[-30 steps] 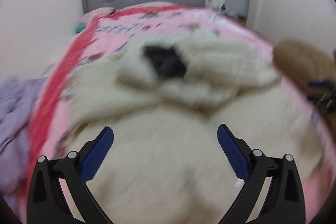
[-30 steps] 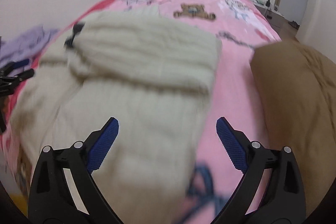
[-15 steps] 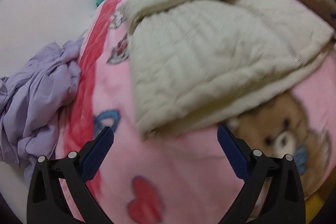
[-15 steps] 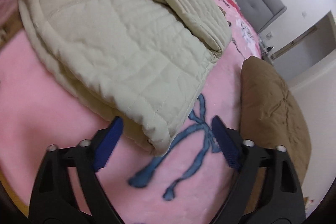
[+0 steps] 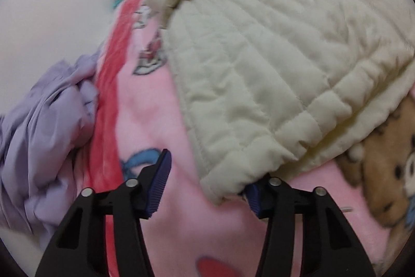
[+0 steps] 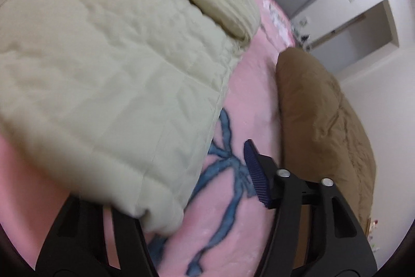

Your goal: Fold large clothes

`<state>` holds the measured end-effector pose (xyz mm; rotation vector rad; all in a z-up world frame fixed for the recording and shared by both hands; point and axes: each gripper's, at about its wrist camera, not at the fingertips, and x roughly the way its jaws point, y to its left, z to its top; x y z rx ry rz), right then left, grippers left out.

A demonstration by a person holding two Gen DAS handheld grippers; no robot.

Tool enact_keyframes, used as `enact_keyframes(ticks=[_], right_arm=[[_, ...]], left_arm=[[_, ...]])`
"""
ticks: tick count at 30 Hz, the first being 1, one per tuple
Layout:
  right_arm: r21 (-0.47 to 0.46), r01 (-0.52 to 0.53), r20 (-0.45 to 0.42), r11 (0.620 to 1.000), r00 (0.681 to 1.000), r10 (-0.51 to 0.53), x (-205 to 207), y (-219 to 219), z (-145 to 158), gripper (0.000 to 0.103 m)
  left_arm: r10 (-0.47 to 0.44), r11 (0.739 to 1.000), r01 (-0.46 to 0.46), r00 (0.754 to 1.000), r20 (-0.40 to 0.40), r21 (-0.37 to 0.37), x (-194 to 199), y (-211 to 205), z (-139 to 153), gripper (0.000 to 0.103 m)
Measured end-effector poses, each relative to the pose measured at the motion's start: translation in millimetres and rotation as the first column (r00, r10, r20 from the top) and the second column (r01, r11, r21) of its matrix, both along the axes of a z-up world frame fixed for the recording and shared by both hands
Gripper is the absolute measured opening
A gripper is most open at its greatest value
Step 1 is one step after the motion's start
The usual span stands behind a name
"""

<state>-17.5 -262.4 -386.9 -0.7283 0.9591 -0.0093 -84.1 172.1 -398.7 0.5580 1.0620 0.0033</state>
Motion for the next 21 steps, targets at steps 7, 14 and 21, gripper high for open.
enact_keyframes(ticks=[7, 14, 21], right_arm=[[0.008, 0.025, 0.009, 1.0, 1.0, -0.025, 11.1, -21.5, 50.0, 0.021], [0.008, -0.013, -0.103, 1.0, 0.995, 0.013, -18.3, -26.6, 50.5, 0.021], [0.025, 0.085, -0.206, 0.996, 0.976, -0.078, -20.2, -27.9, -1.2, 0.021]], left_arm=[[0.014, 0.999, -0.016, 0.999, 0.037, 0.044, -13.9, 13.0, 43.4, 0.041], [0.059, 0.998, -0.059, 0.998, -0.005, 0.019, -32.8, 19.9, 60.8, 0.041], [0.16, 0.987, -0.162, 0.982, -0.096, -0.012, -37.9, 19.3, 19.3, 0.04]])
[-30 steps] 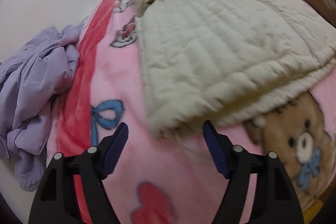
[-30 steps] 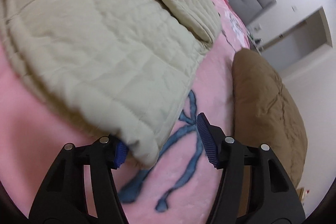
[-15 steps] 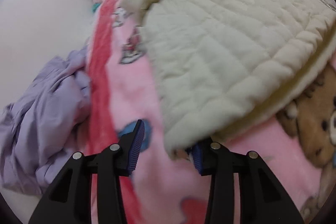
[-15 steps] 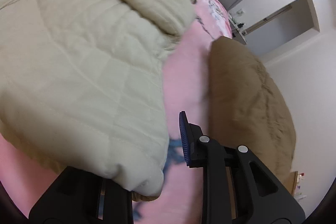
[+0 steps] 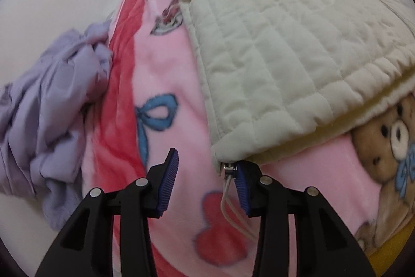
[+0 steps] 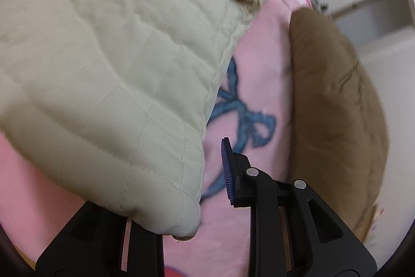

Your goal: Fold large clothes

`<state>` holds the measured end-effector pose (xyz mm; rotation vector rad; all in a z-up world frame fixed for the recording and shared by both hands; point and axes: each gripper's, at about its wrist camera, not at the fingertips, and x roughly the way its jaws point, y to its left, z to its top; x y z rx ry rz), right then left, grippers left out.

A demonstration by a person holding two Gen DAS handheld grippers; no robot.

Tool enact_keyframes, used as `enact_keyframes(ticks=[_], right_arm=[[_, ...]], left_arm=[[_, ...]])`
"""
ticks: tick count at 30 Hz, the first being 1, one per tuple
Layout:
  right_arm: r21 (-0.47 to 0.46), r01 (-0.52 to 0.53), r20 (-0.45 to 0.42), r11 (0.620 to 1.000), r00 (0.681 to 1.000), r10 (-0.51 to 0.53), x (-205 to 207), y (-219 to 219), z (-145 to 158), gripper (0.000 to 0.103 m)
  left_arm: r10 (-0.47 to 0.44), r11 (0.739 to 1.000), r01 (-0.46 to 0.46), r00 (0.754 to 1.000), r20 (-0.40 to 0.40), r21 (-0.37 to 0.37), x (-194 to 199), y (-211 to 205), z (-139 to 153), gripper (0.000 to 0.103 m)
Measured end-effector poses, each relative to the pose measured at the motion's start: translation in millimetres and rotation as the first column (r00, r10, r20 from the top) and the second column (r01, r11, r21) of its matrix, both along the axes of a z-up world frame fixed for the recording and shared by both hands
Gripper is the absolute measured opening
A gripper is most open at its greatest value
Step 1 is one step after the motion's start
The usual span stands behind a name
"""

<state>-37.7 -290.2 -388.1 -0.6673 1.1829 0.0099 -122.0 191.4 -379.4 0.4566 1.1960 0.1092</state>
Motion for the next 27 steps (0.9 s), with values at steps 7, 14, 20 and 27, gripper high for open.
enact_keyframes(ticks=[7, 14, 20, 27], right_arm=[[0.04, 0.0, 0.051, 0.999, 0.999, -0.002, -10.8, 7.8, 57.0, 0.011], [0.131, -0.019, 0.201, 0.991, 0.979, -0.007, 47.1, 3.9, 159.7, 0.016], [0.214, -0.066, 0.28, 0.975, 0.96, 0.004, 128.9, -4.8, 215.1, 0.026], [0.45, -0.017, 0.117, 0.893, 0.992, -0.041, 240.3, -18.3, 206.6, 0.026]], left_arm=[[0.038, 0.999, -0.04, 0.998, 0.054, 0.035, -2.7, -13.2, 46.5, 0.016], [0.041, 0.995, -0.064, 0.963, 0.266, 0.079, 49.4, -10.5, 142.8, 0.016], [0.02, 0.993, -0.062, 0.921, 0.39, 0.096, 145.7, 3.5, 181.2, 0.016], [0.078, 0.996, -0.087, 0.936, 0.344, 0.012, 267.8, 17.9, 170.7, 0.016]])
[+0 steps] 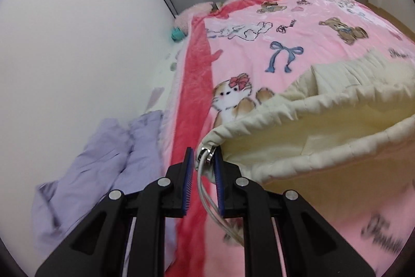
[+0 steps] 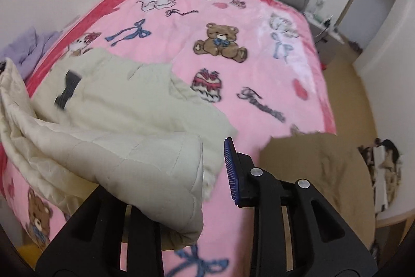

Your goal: Fold large clothes

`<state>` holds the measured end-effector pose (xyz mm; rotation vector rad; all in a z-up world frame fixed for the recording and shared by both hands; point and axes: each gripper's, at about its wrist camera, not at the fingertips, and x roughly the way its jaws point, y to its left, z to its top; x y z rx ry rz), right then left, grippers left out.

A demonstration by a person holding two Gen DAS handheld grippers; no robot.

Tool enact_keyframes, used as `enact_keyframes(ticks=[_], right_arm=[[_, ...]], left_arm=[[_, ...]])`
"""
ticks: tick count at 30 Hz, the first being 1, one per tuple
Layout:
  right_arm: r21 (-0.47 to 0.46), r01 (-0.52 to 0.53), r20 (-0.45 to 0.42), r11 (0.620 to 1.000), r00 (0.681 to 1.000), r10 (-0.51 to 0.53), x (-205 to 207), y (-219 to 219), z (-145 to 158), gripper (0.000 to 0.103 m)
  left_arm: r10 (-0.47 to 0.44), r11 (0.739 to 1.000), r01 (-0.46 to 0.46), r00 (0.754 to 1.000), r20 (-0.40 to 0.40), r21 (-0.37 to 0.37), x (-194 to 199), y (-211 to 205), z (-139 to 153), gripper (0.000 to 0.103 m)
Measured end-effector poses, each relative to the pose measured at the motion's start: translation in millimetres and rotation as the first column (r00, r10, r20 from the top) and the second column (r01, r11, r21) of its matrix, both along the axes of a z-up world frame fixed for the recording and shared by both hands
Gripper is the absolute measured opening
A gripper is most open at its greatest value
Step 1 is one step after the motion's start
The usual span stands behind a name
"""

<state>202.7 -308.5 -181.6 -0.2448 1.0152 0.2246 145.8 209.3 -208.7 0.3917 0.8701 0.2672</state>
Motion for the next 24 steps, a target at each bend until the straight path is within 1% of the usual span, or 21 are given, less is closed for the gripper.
enact_keyframes(ticks=[2, 3, 6, 8, 11, 13, 14, 15, 16, 17, 18, 19, 20, 22, 23, 24], right_arm=[[0.047, 0.008, -0.069, 0.999, 0.998, -0.004, 31.8, -2.9, -13.4, 0.027], [0.094, 0.026, -0.134, 0.995, 0.991, -0.013, 54.1, -6.2, -24.5, 0.027], [0.154, 0.084, -0.244, 0.985, 0.969, -0.045, 98.6, -8.1, -49.3, 0.027], [0.16, 0.124, -0.334, 0.979, 0.941, -0.064, 126.0, -4.9, -73.2, 0.029], [0.152, 0.153, -0.413, 0.976, 0.907, -0.078, 150.4, 0.6, -102.3, 0.029], [0.146, 0.167, -0.436, 0.975, 0.895, -0.088, 159.2, 3.9, -116.3, 0.029], [0.139, 0.174, -0.453, 0.975, 0.887, -0.094, 162.5, 6.1, -123.7, 0.029], [0.135, 0.182, -0.466, 0.974, 0.879, -0.1, 164.0, 7.0, -127.8, 0.029], [0.129, 0.195, -0.488, 0.972, 0.866, -0.109, 166.8, 8.3, -134.8, 0.029], [0.124, 0.2, -0.501, 0.972, 0.858, -0.113, 170.0, 9.0, -139.2, 0.029], [0.116, 0.202, -0.513, 0.973, 0.851, -0.115, 171.4, 10.8, -143.2, 0.029], [0.112, 0.202, -0.52, 0.973, 0.846, -0.116, 172.9, 10.8, -145.4, 0.029], [0.105, 0.203, -0.527, 0.973, 0.841, -0.119, 173.6, 11.7, -147.2, 0.029], [0.092, 0.206, -0.536, 0.974, 0.835, -0.126, 174.3, 14.1, -148.9, 0.029], [0.084, 0.207, -0.539, 0.975, 0.832, -0.131, 174.5, 15.6, -149.2, 0.029], [0.079, 0.213, -0.542, 0.974, 0.829, -0.138, 174.9, 16.6, -149.4, 0.029]], left_arm=[[0.03, 0.999, -0.031, 0.999, -0.04, -0.044, 36.7, 6.4, -11.3, 0.016], [0.037, 0.998, -0.04, 0.998, -0.06, -0.05, 48.4, 9.2, -17.9, 0.016], [0.054, 0.998, -0.057, 0.992, -0.118, -0.017, 85.1, -1.5, -46.2, 0.016], [0.065, 0.998, -0.064, 0.983, -0.171, 0.016, 109.3, -8.5, -69.7, 0.016], [0.091, 0.995, -0.081, 0.969, -0.228, 0.052, 132.0, -12.3, -96.8, 0.016], [0.103, 0.993, -0.084, 0.963, -0.251, 0.087, 138.6, -16.4, -115.9, 0.018], [0.102, 0.992, -0.079, 0.962, -0.255, 0.096, 138.4, -16.7, -118.8, 0.019], [0.104, 0.991, -0.08, 0.962, -0.253, 0.104, 138.9, -16.4, -122.9, 0.024], [0.105, 0.99, -0.079, 0.964, -0.242, 0.118, 137.4, -14.4, -121.5, 0.042], [0.106, 0.988, -0.077, 0.969, -0.222, 0.136, 136.9, -10.7, -118.8, 0.065], [0.098, 0.987, -0.07, 0.976, -0.197, 0.145, 135.1, -5.0, -113.5, 0.073], [0.056, 0.992, -0.037, 0.984, -0.167, 0.117, 129.7, 5.5, -103.3, 0.082], [0.032, 0.996, -0.019, 0.988, -0.153, 0.086, 127.3, 11.8, -97.1, 0.086], [-0.037, 0.999, 0.041, 0.992, -0.124, 0.028, 117.4, 24.6, -80.7, 0.086], [-0.073, 0.997, 0.076, 0.992, -0.104, 0.026, 111.6, 25.2, -73.5, 0.086], [-0.122, 0.992, 0.124, 0.991, -0.063, 0.035, 100.1, 22.3, -62.1, 0.086]])
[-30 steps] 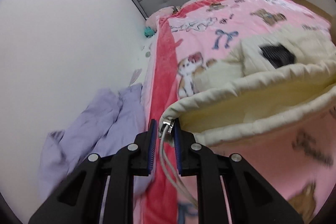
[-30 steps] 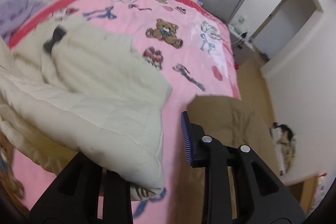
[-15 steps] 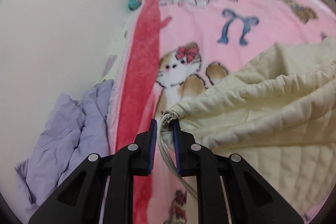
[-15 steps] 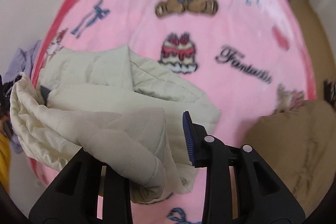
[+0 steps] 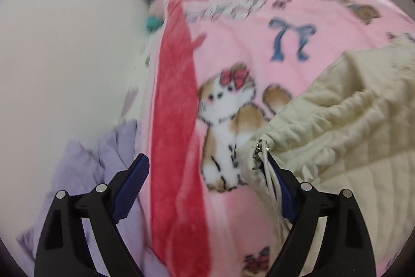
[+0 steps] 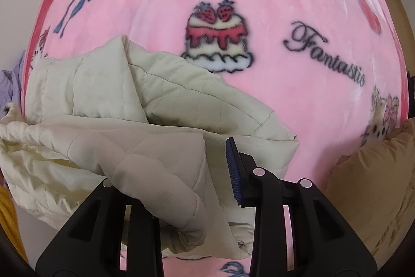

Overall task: Fold large clothes
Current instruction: 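Pull the folded jacket across the bedspread with the left tool, then release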

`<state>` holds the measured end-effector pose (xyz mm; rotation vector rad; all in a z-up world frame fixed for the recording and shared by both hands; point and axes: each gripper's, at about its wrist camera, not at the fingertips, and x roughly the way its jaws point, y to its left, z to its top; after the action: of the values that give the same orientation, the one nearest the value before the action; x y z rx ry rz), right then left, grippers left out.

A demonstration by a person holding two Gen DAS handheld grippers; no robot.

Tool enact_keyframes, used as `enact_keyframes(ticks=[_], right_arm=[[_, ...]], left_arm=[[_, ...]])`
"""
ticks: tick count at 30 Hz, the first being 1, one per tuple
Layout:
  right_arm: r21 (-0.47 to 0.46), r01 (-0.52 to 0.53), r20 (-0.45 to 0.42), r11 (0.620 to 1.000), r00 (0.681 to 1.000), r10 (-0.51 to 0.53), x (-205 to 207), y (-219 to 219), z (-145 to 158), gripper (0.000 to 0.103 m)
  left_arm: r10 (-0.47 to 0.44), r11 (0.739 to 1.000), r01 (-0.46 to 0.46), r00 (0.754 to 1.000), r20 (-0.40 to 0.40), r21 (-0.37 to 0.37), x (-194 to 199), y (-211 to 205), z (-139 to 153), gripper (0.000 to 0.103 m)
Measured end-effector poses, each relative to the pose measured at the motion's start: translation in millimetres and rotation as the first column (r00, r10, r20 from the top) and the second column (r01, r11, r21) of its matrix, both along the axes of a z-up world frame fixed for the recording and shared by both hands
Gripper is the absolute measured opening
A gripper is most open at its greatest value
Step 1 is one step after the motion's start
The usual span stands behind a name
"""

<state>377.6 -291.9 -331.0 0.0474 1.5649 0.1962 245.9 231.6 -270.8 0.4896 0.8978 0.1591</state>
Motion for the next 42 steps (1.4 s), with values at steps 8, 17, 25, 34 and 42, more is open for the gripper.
enact_keyframes(ticks=[8, 17, 25, 34, 42], right_arm=[[-0.024, -0.017, -0.011, 1.0, 1.0, 0.016, 5.1, 8.1, -1.2, 0.029], [-0.038, -0.042, 0.003, 0.998, 0.999, 0.042, 5.7, 13.3, 2.2, 0.029], [-0.024, -0.008, 0.008, 1.0, 1.0, 0.009, 5.2, 9.4, 2.4, 0.029], [0.006, -0.042, 0.027, 0.999, 0.999, 0.041, -3.1, -0.4, 13.9, 0.029], [-0.039, -0.069, 0.002, 0.997, 0.998, 0.069, -1.9, -6.5, 25.0, 0.054]], left_arm=[[-0.06, 0.972, 0.009, 0.976, 0.211, 0.234, -51.1, -63.7, 24.9, 0.088], [-0.125, 0.928, 0.069, 0.983, -0.134, -0.365, -35.9, 6.6, 33.3, 0.084], [-0.253, 0.449, 0.0, 0.959, -0.127, -0.893, 1.4, 7.8, 82.2, 0.091], [-0.504, 0.5, 0.345, 0.862, 0.057, -0.794, 5.7, -188.9, 66.6, 0.093], [-0.434, 0.681, 0.22, 0.889, -0.144, -0.699, 38.5, -289.4, -17.7, 0.089]])
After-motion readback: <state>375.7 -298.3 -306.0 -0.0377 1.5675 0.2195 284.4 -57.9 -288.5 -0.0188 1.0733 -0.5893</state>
